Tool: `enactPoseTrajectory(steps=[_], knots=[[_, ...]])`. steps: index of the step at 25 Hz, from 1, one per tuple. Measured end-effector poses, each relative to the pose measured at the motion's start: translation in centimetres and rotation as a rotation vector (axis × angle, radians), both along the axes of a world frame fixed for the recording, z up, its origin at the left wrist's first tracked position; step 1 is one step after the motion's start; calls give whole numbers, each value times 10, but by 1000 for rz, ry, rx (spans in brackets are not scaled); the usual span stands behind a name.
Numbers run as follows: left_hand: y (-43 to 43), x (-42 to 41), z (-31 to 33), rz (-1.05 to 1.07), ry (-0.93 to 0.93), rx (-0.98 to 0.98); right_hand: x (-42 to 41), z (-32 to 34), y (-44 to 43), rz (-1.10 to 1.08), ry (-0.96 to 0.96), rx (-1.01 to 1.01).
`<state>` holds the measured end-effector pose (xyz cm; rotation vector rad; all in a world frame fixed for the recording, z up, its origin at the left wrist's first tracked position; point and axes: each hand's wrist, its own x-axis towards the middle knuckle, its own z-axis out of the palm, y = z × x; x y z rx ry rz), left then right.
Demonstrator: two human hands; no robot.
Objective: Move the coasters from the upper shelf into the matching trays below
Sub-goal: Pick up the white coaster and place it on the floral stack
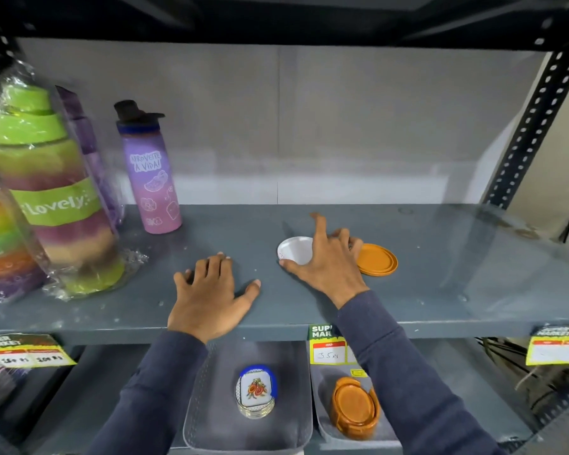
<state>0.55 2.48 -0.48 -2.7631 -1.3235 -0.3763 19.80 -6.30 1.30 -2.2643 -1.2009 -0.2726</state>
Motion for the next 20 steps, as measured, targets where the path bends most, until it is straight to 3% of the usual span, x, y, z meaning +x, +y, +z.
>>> enactPoseTrajectory(steps=[6,12,15,18,20], knots=[[0,-1,1,-16,0,-32,-15,21,-15,93,16,164],[1,-1,2,-22,-11,-47,-53,76,-69,255,-166,769],[1,-1,0,-12,-7,-20,-68,96,-95,323,-245,915],[0,0,0,-4,4,1,-79,101,-104,381,-41,941],[1,0,1,-3,14,0,-87,99,-104,524,410,1023]])
